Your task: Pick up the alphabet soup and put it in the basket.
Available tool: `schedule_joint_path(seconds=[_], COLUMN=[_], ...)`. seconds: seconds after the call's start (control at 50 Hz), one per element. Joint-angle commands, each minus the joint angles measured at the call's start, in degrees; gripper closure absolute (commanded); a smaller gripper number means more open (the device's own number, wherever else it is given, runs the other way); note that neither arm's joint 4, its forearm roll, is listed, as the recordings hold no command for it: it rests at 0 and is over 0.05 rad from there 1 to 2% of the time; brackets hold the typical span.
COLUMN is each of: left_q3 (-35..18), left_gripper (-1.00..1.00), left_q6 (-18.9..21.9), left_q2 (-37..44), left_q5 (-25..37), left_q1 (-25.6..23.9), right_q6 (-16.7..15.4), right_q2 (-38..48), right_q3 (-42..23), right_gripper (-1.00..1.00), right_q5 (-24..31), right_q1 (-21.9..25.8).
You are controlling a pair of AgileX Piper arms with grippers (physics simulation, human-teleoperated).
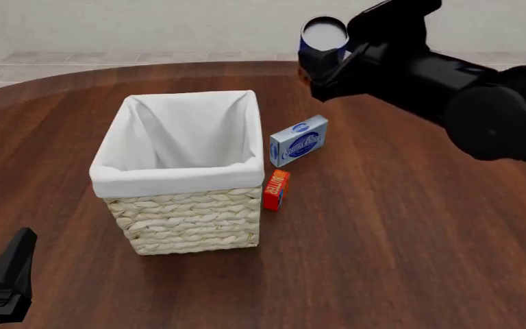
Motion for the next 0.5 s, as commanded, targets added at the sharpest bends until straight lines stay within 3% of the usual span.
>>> schedule_joint_path(seconds=[0.02, 0.5], left_q3=[0.0, 0.0], left_gripper=[-1.00, -1.00], left_q6=[0.0, 0.0], left_q2=[0.0, 0.0], left_q5=[0.0, 0.0], left_q1=[0.0, 0.0], right_q6=[0.5, 1.1], right_q2=[1.6, 7.0], right_q3=[-3.5, -8.7], right_gripper=[1.00, 1.00], right_q5=[0.6, 0.8], right_q1=[1.4, 4.2])
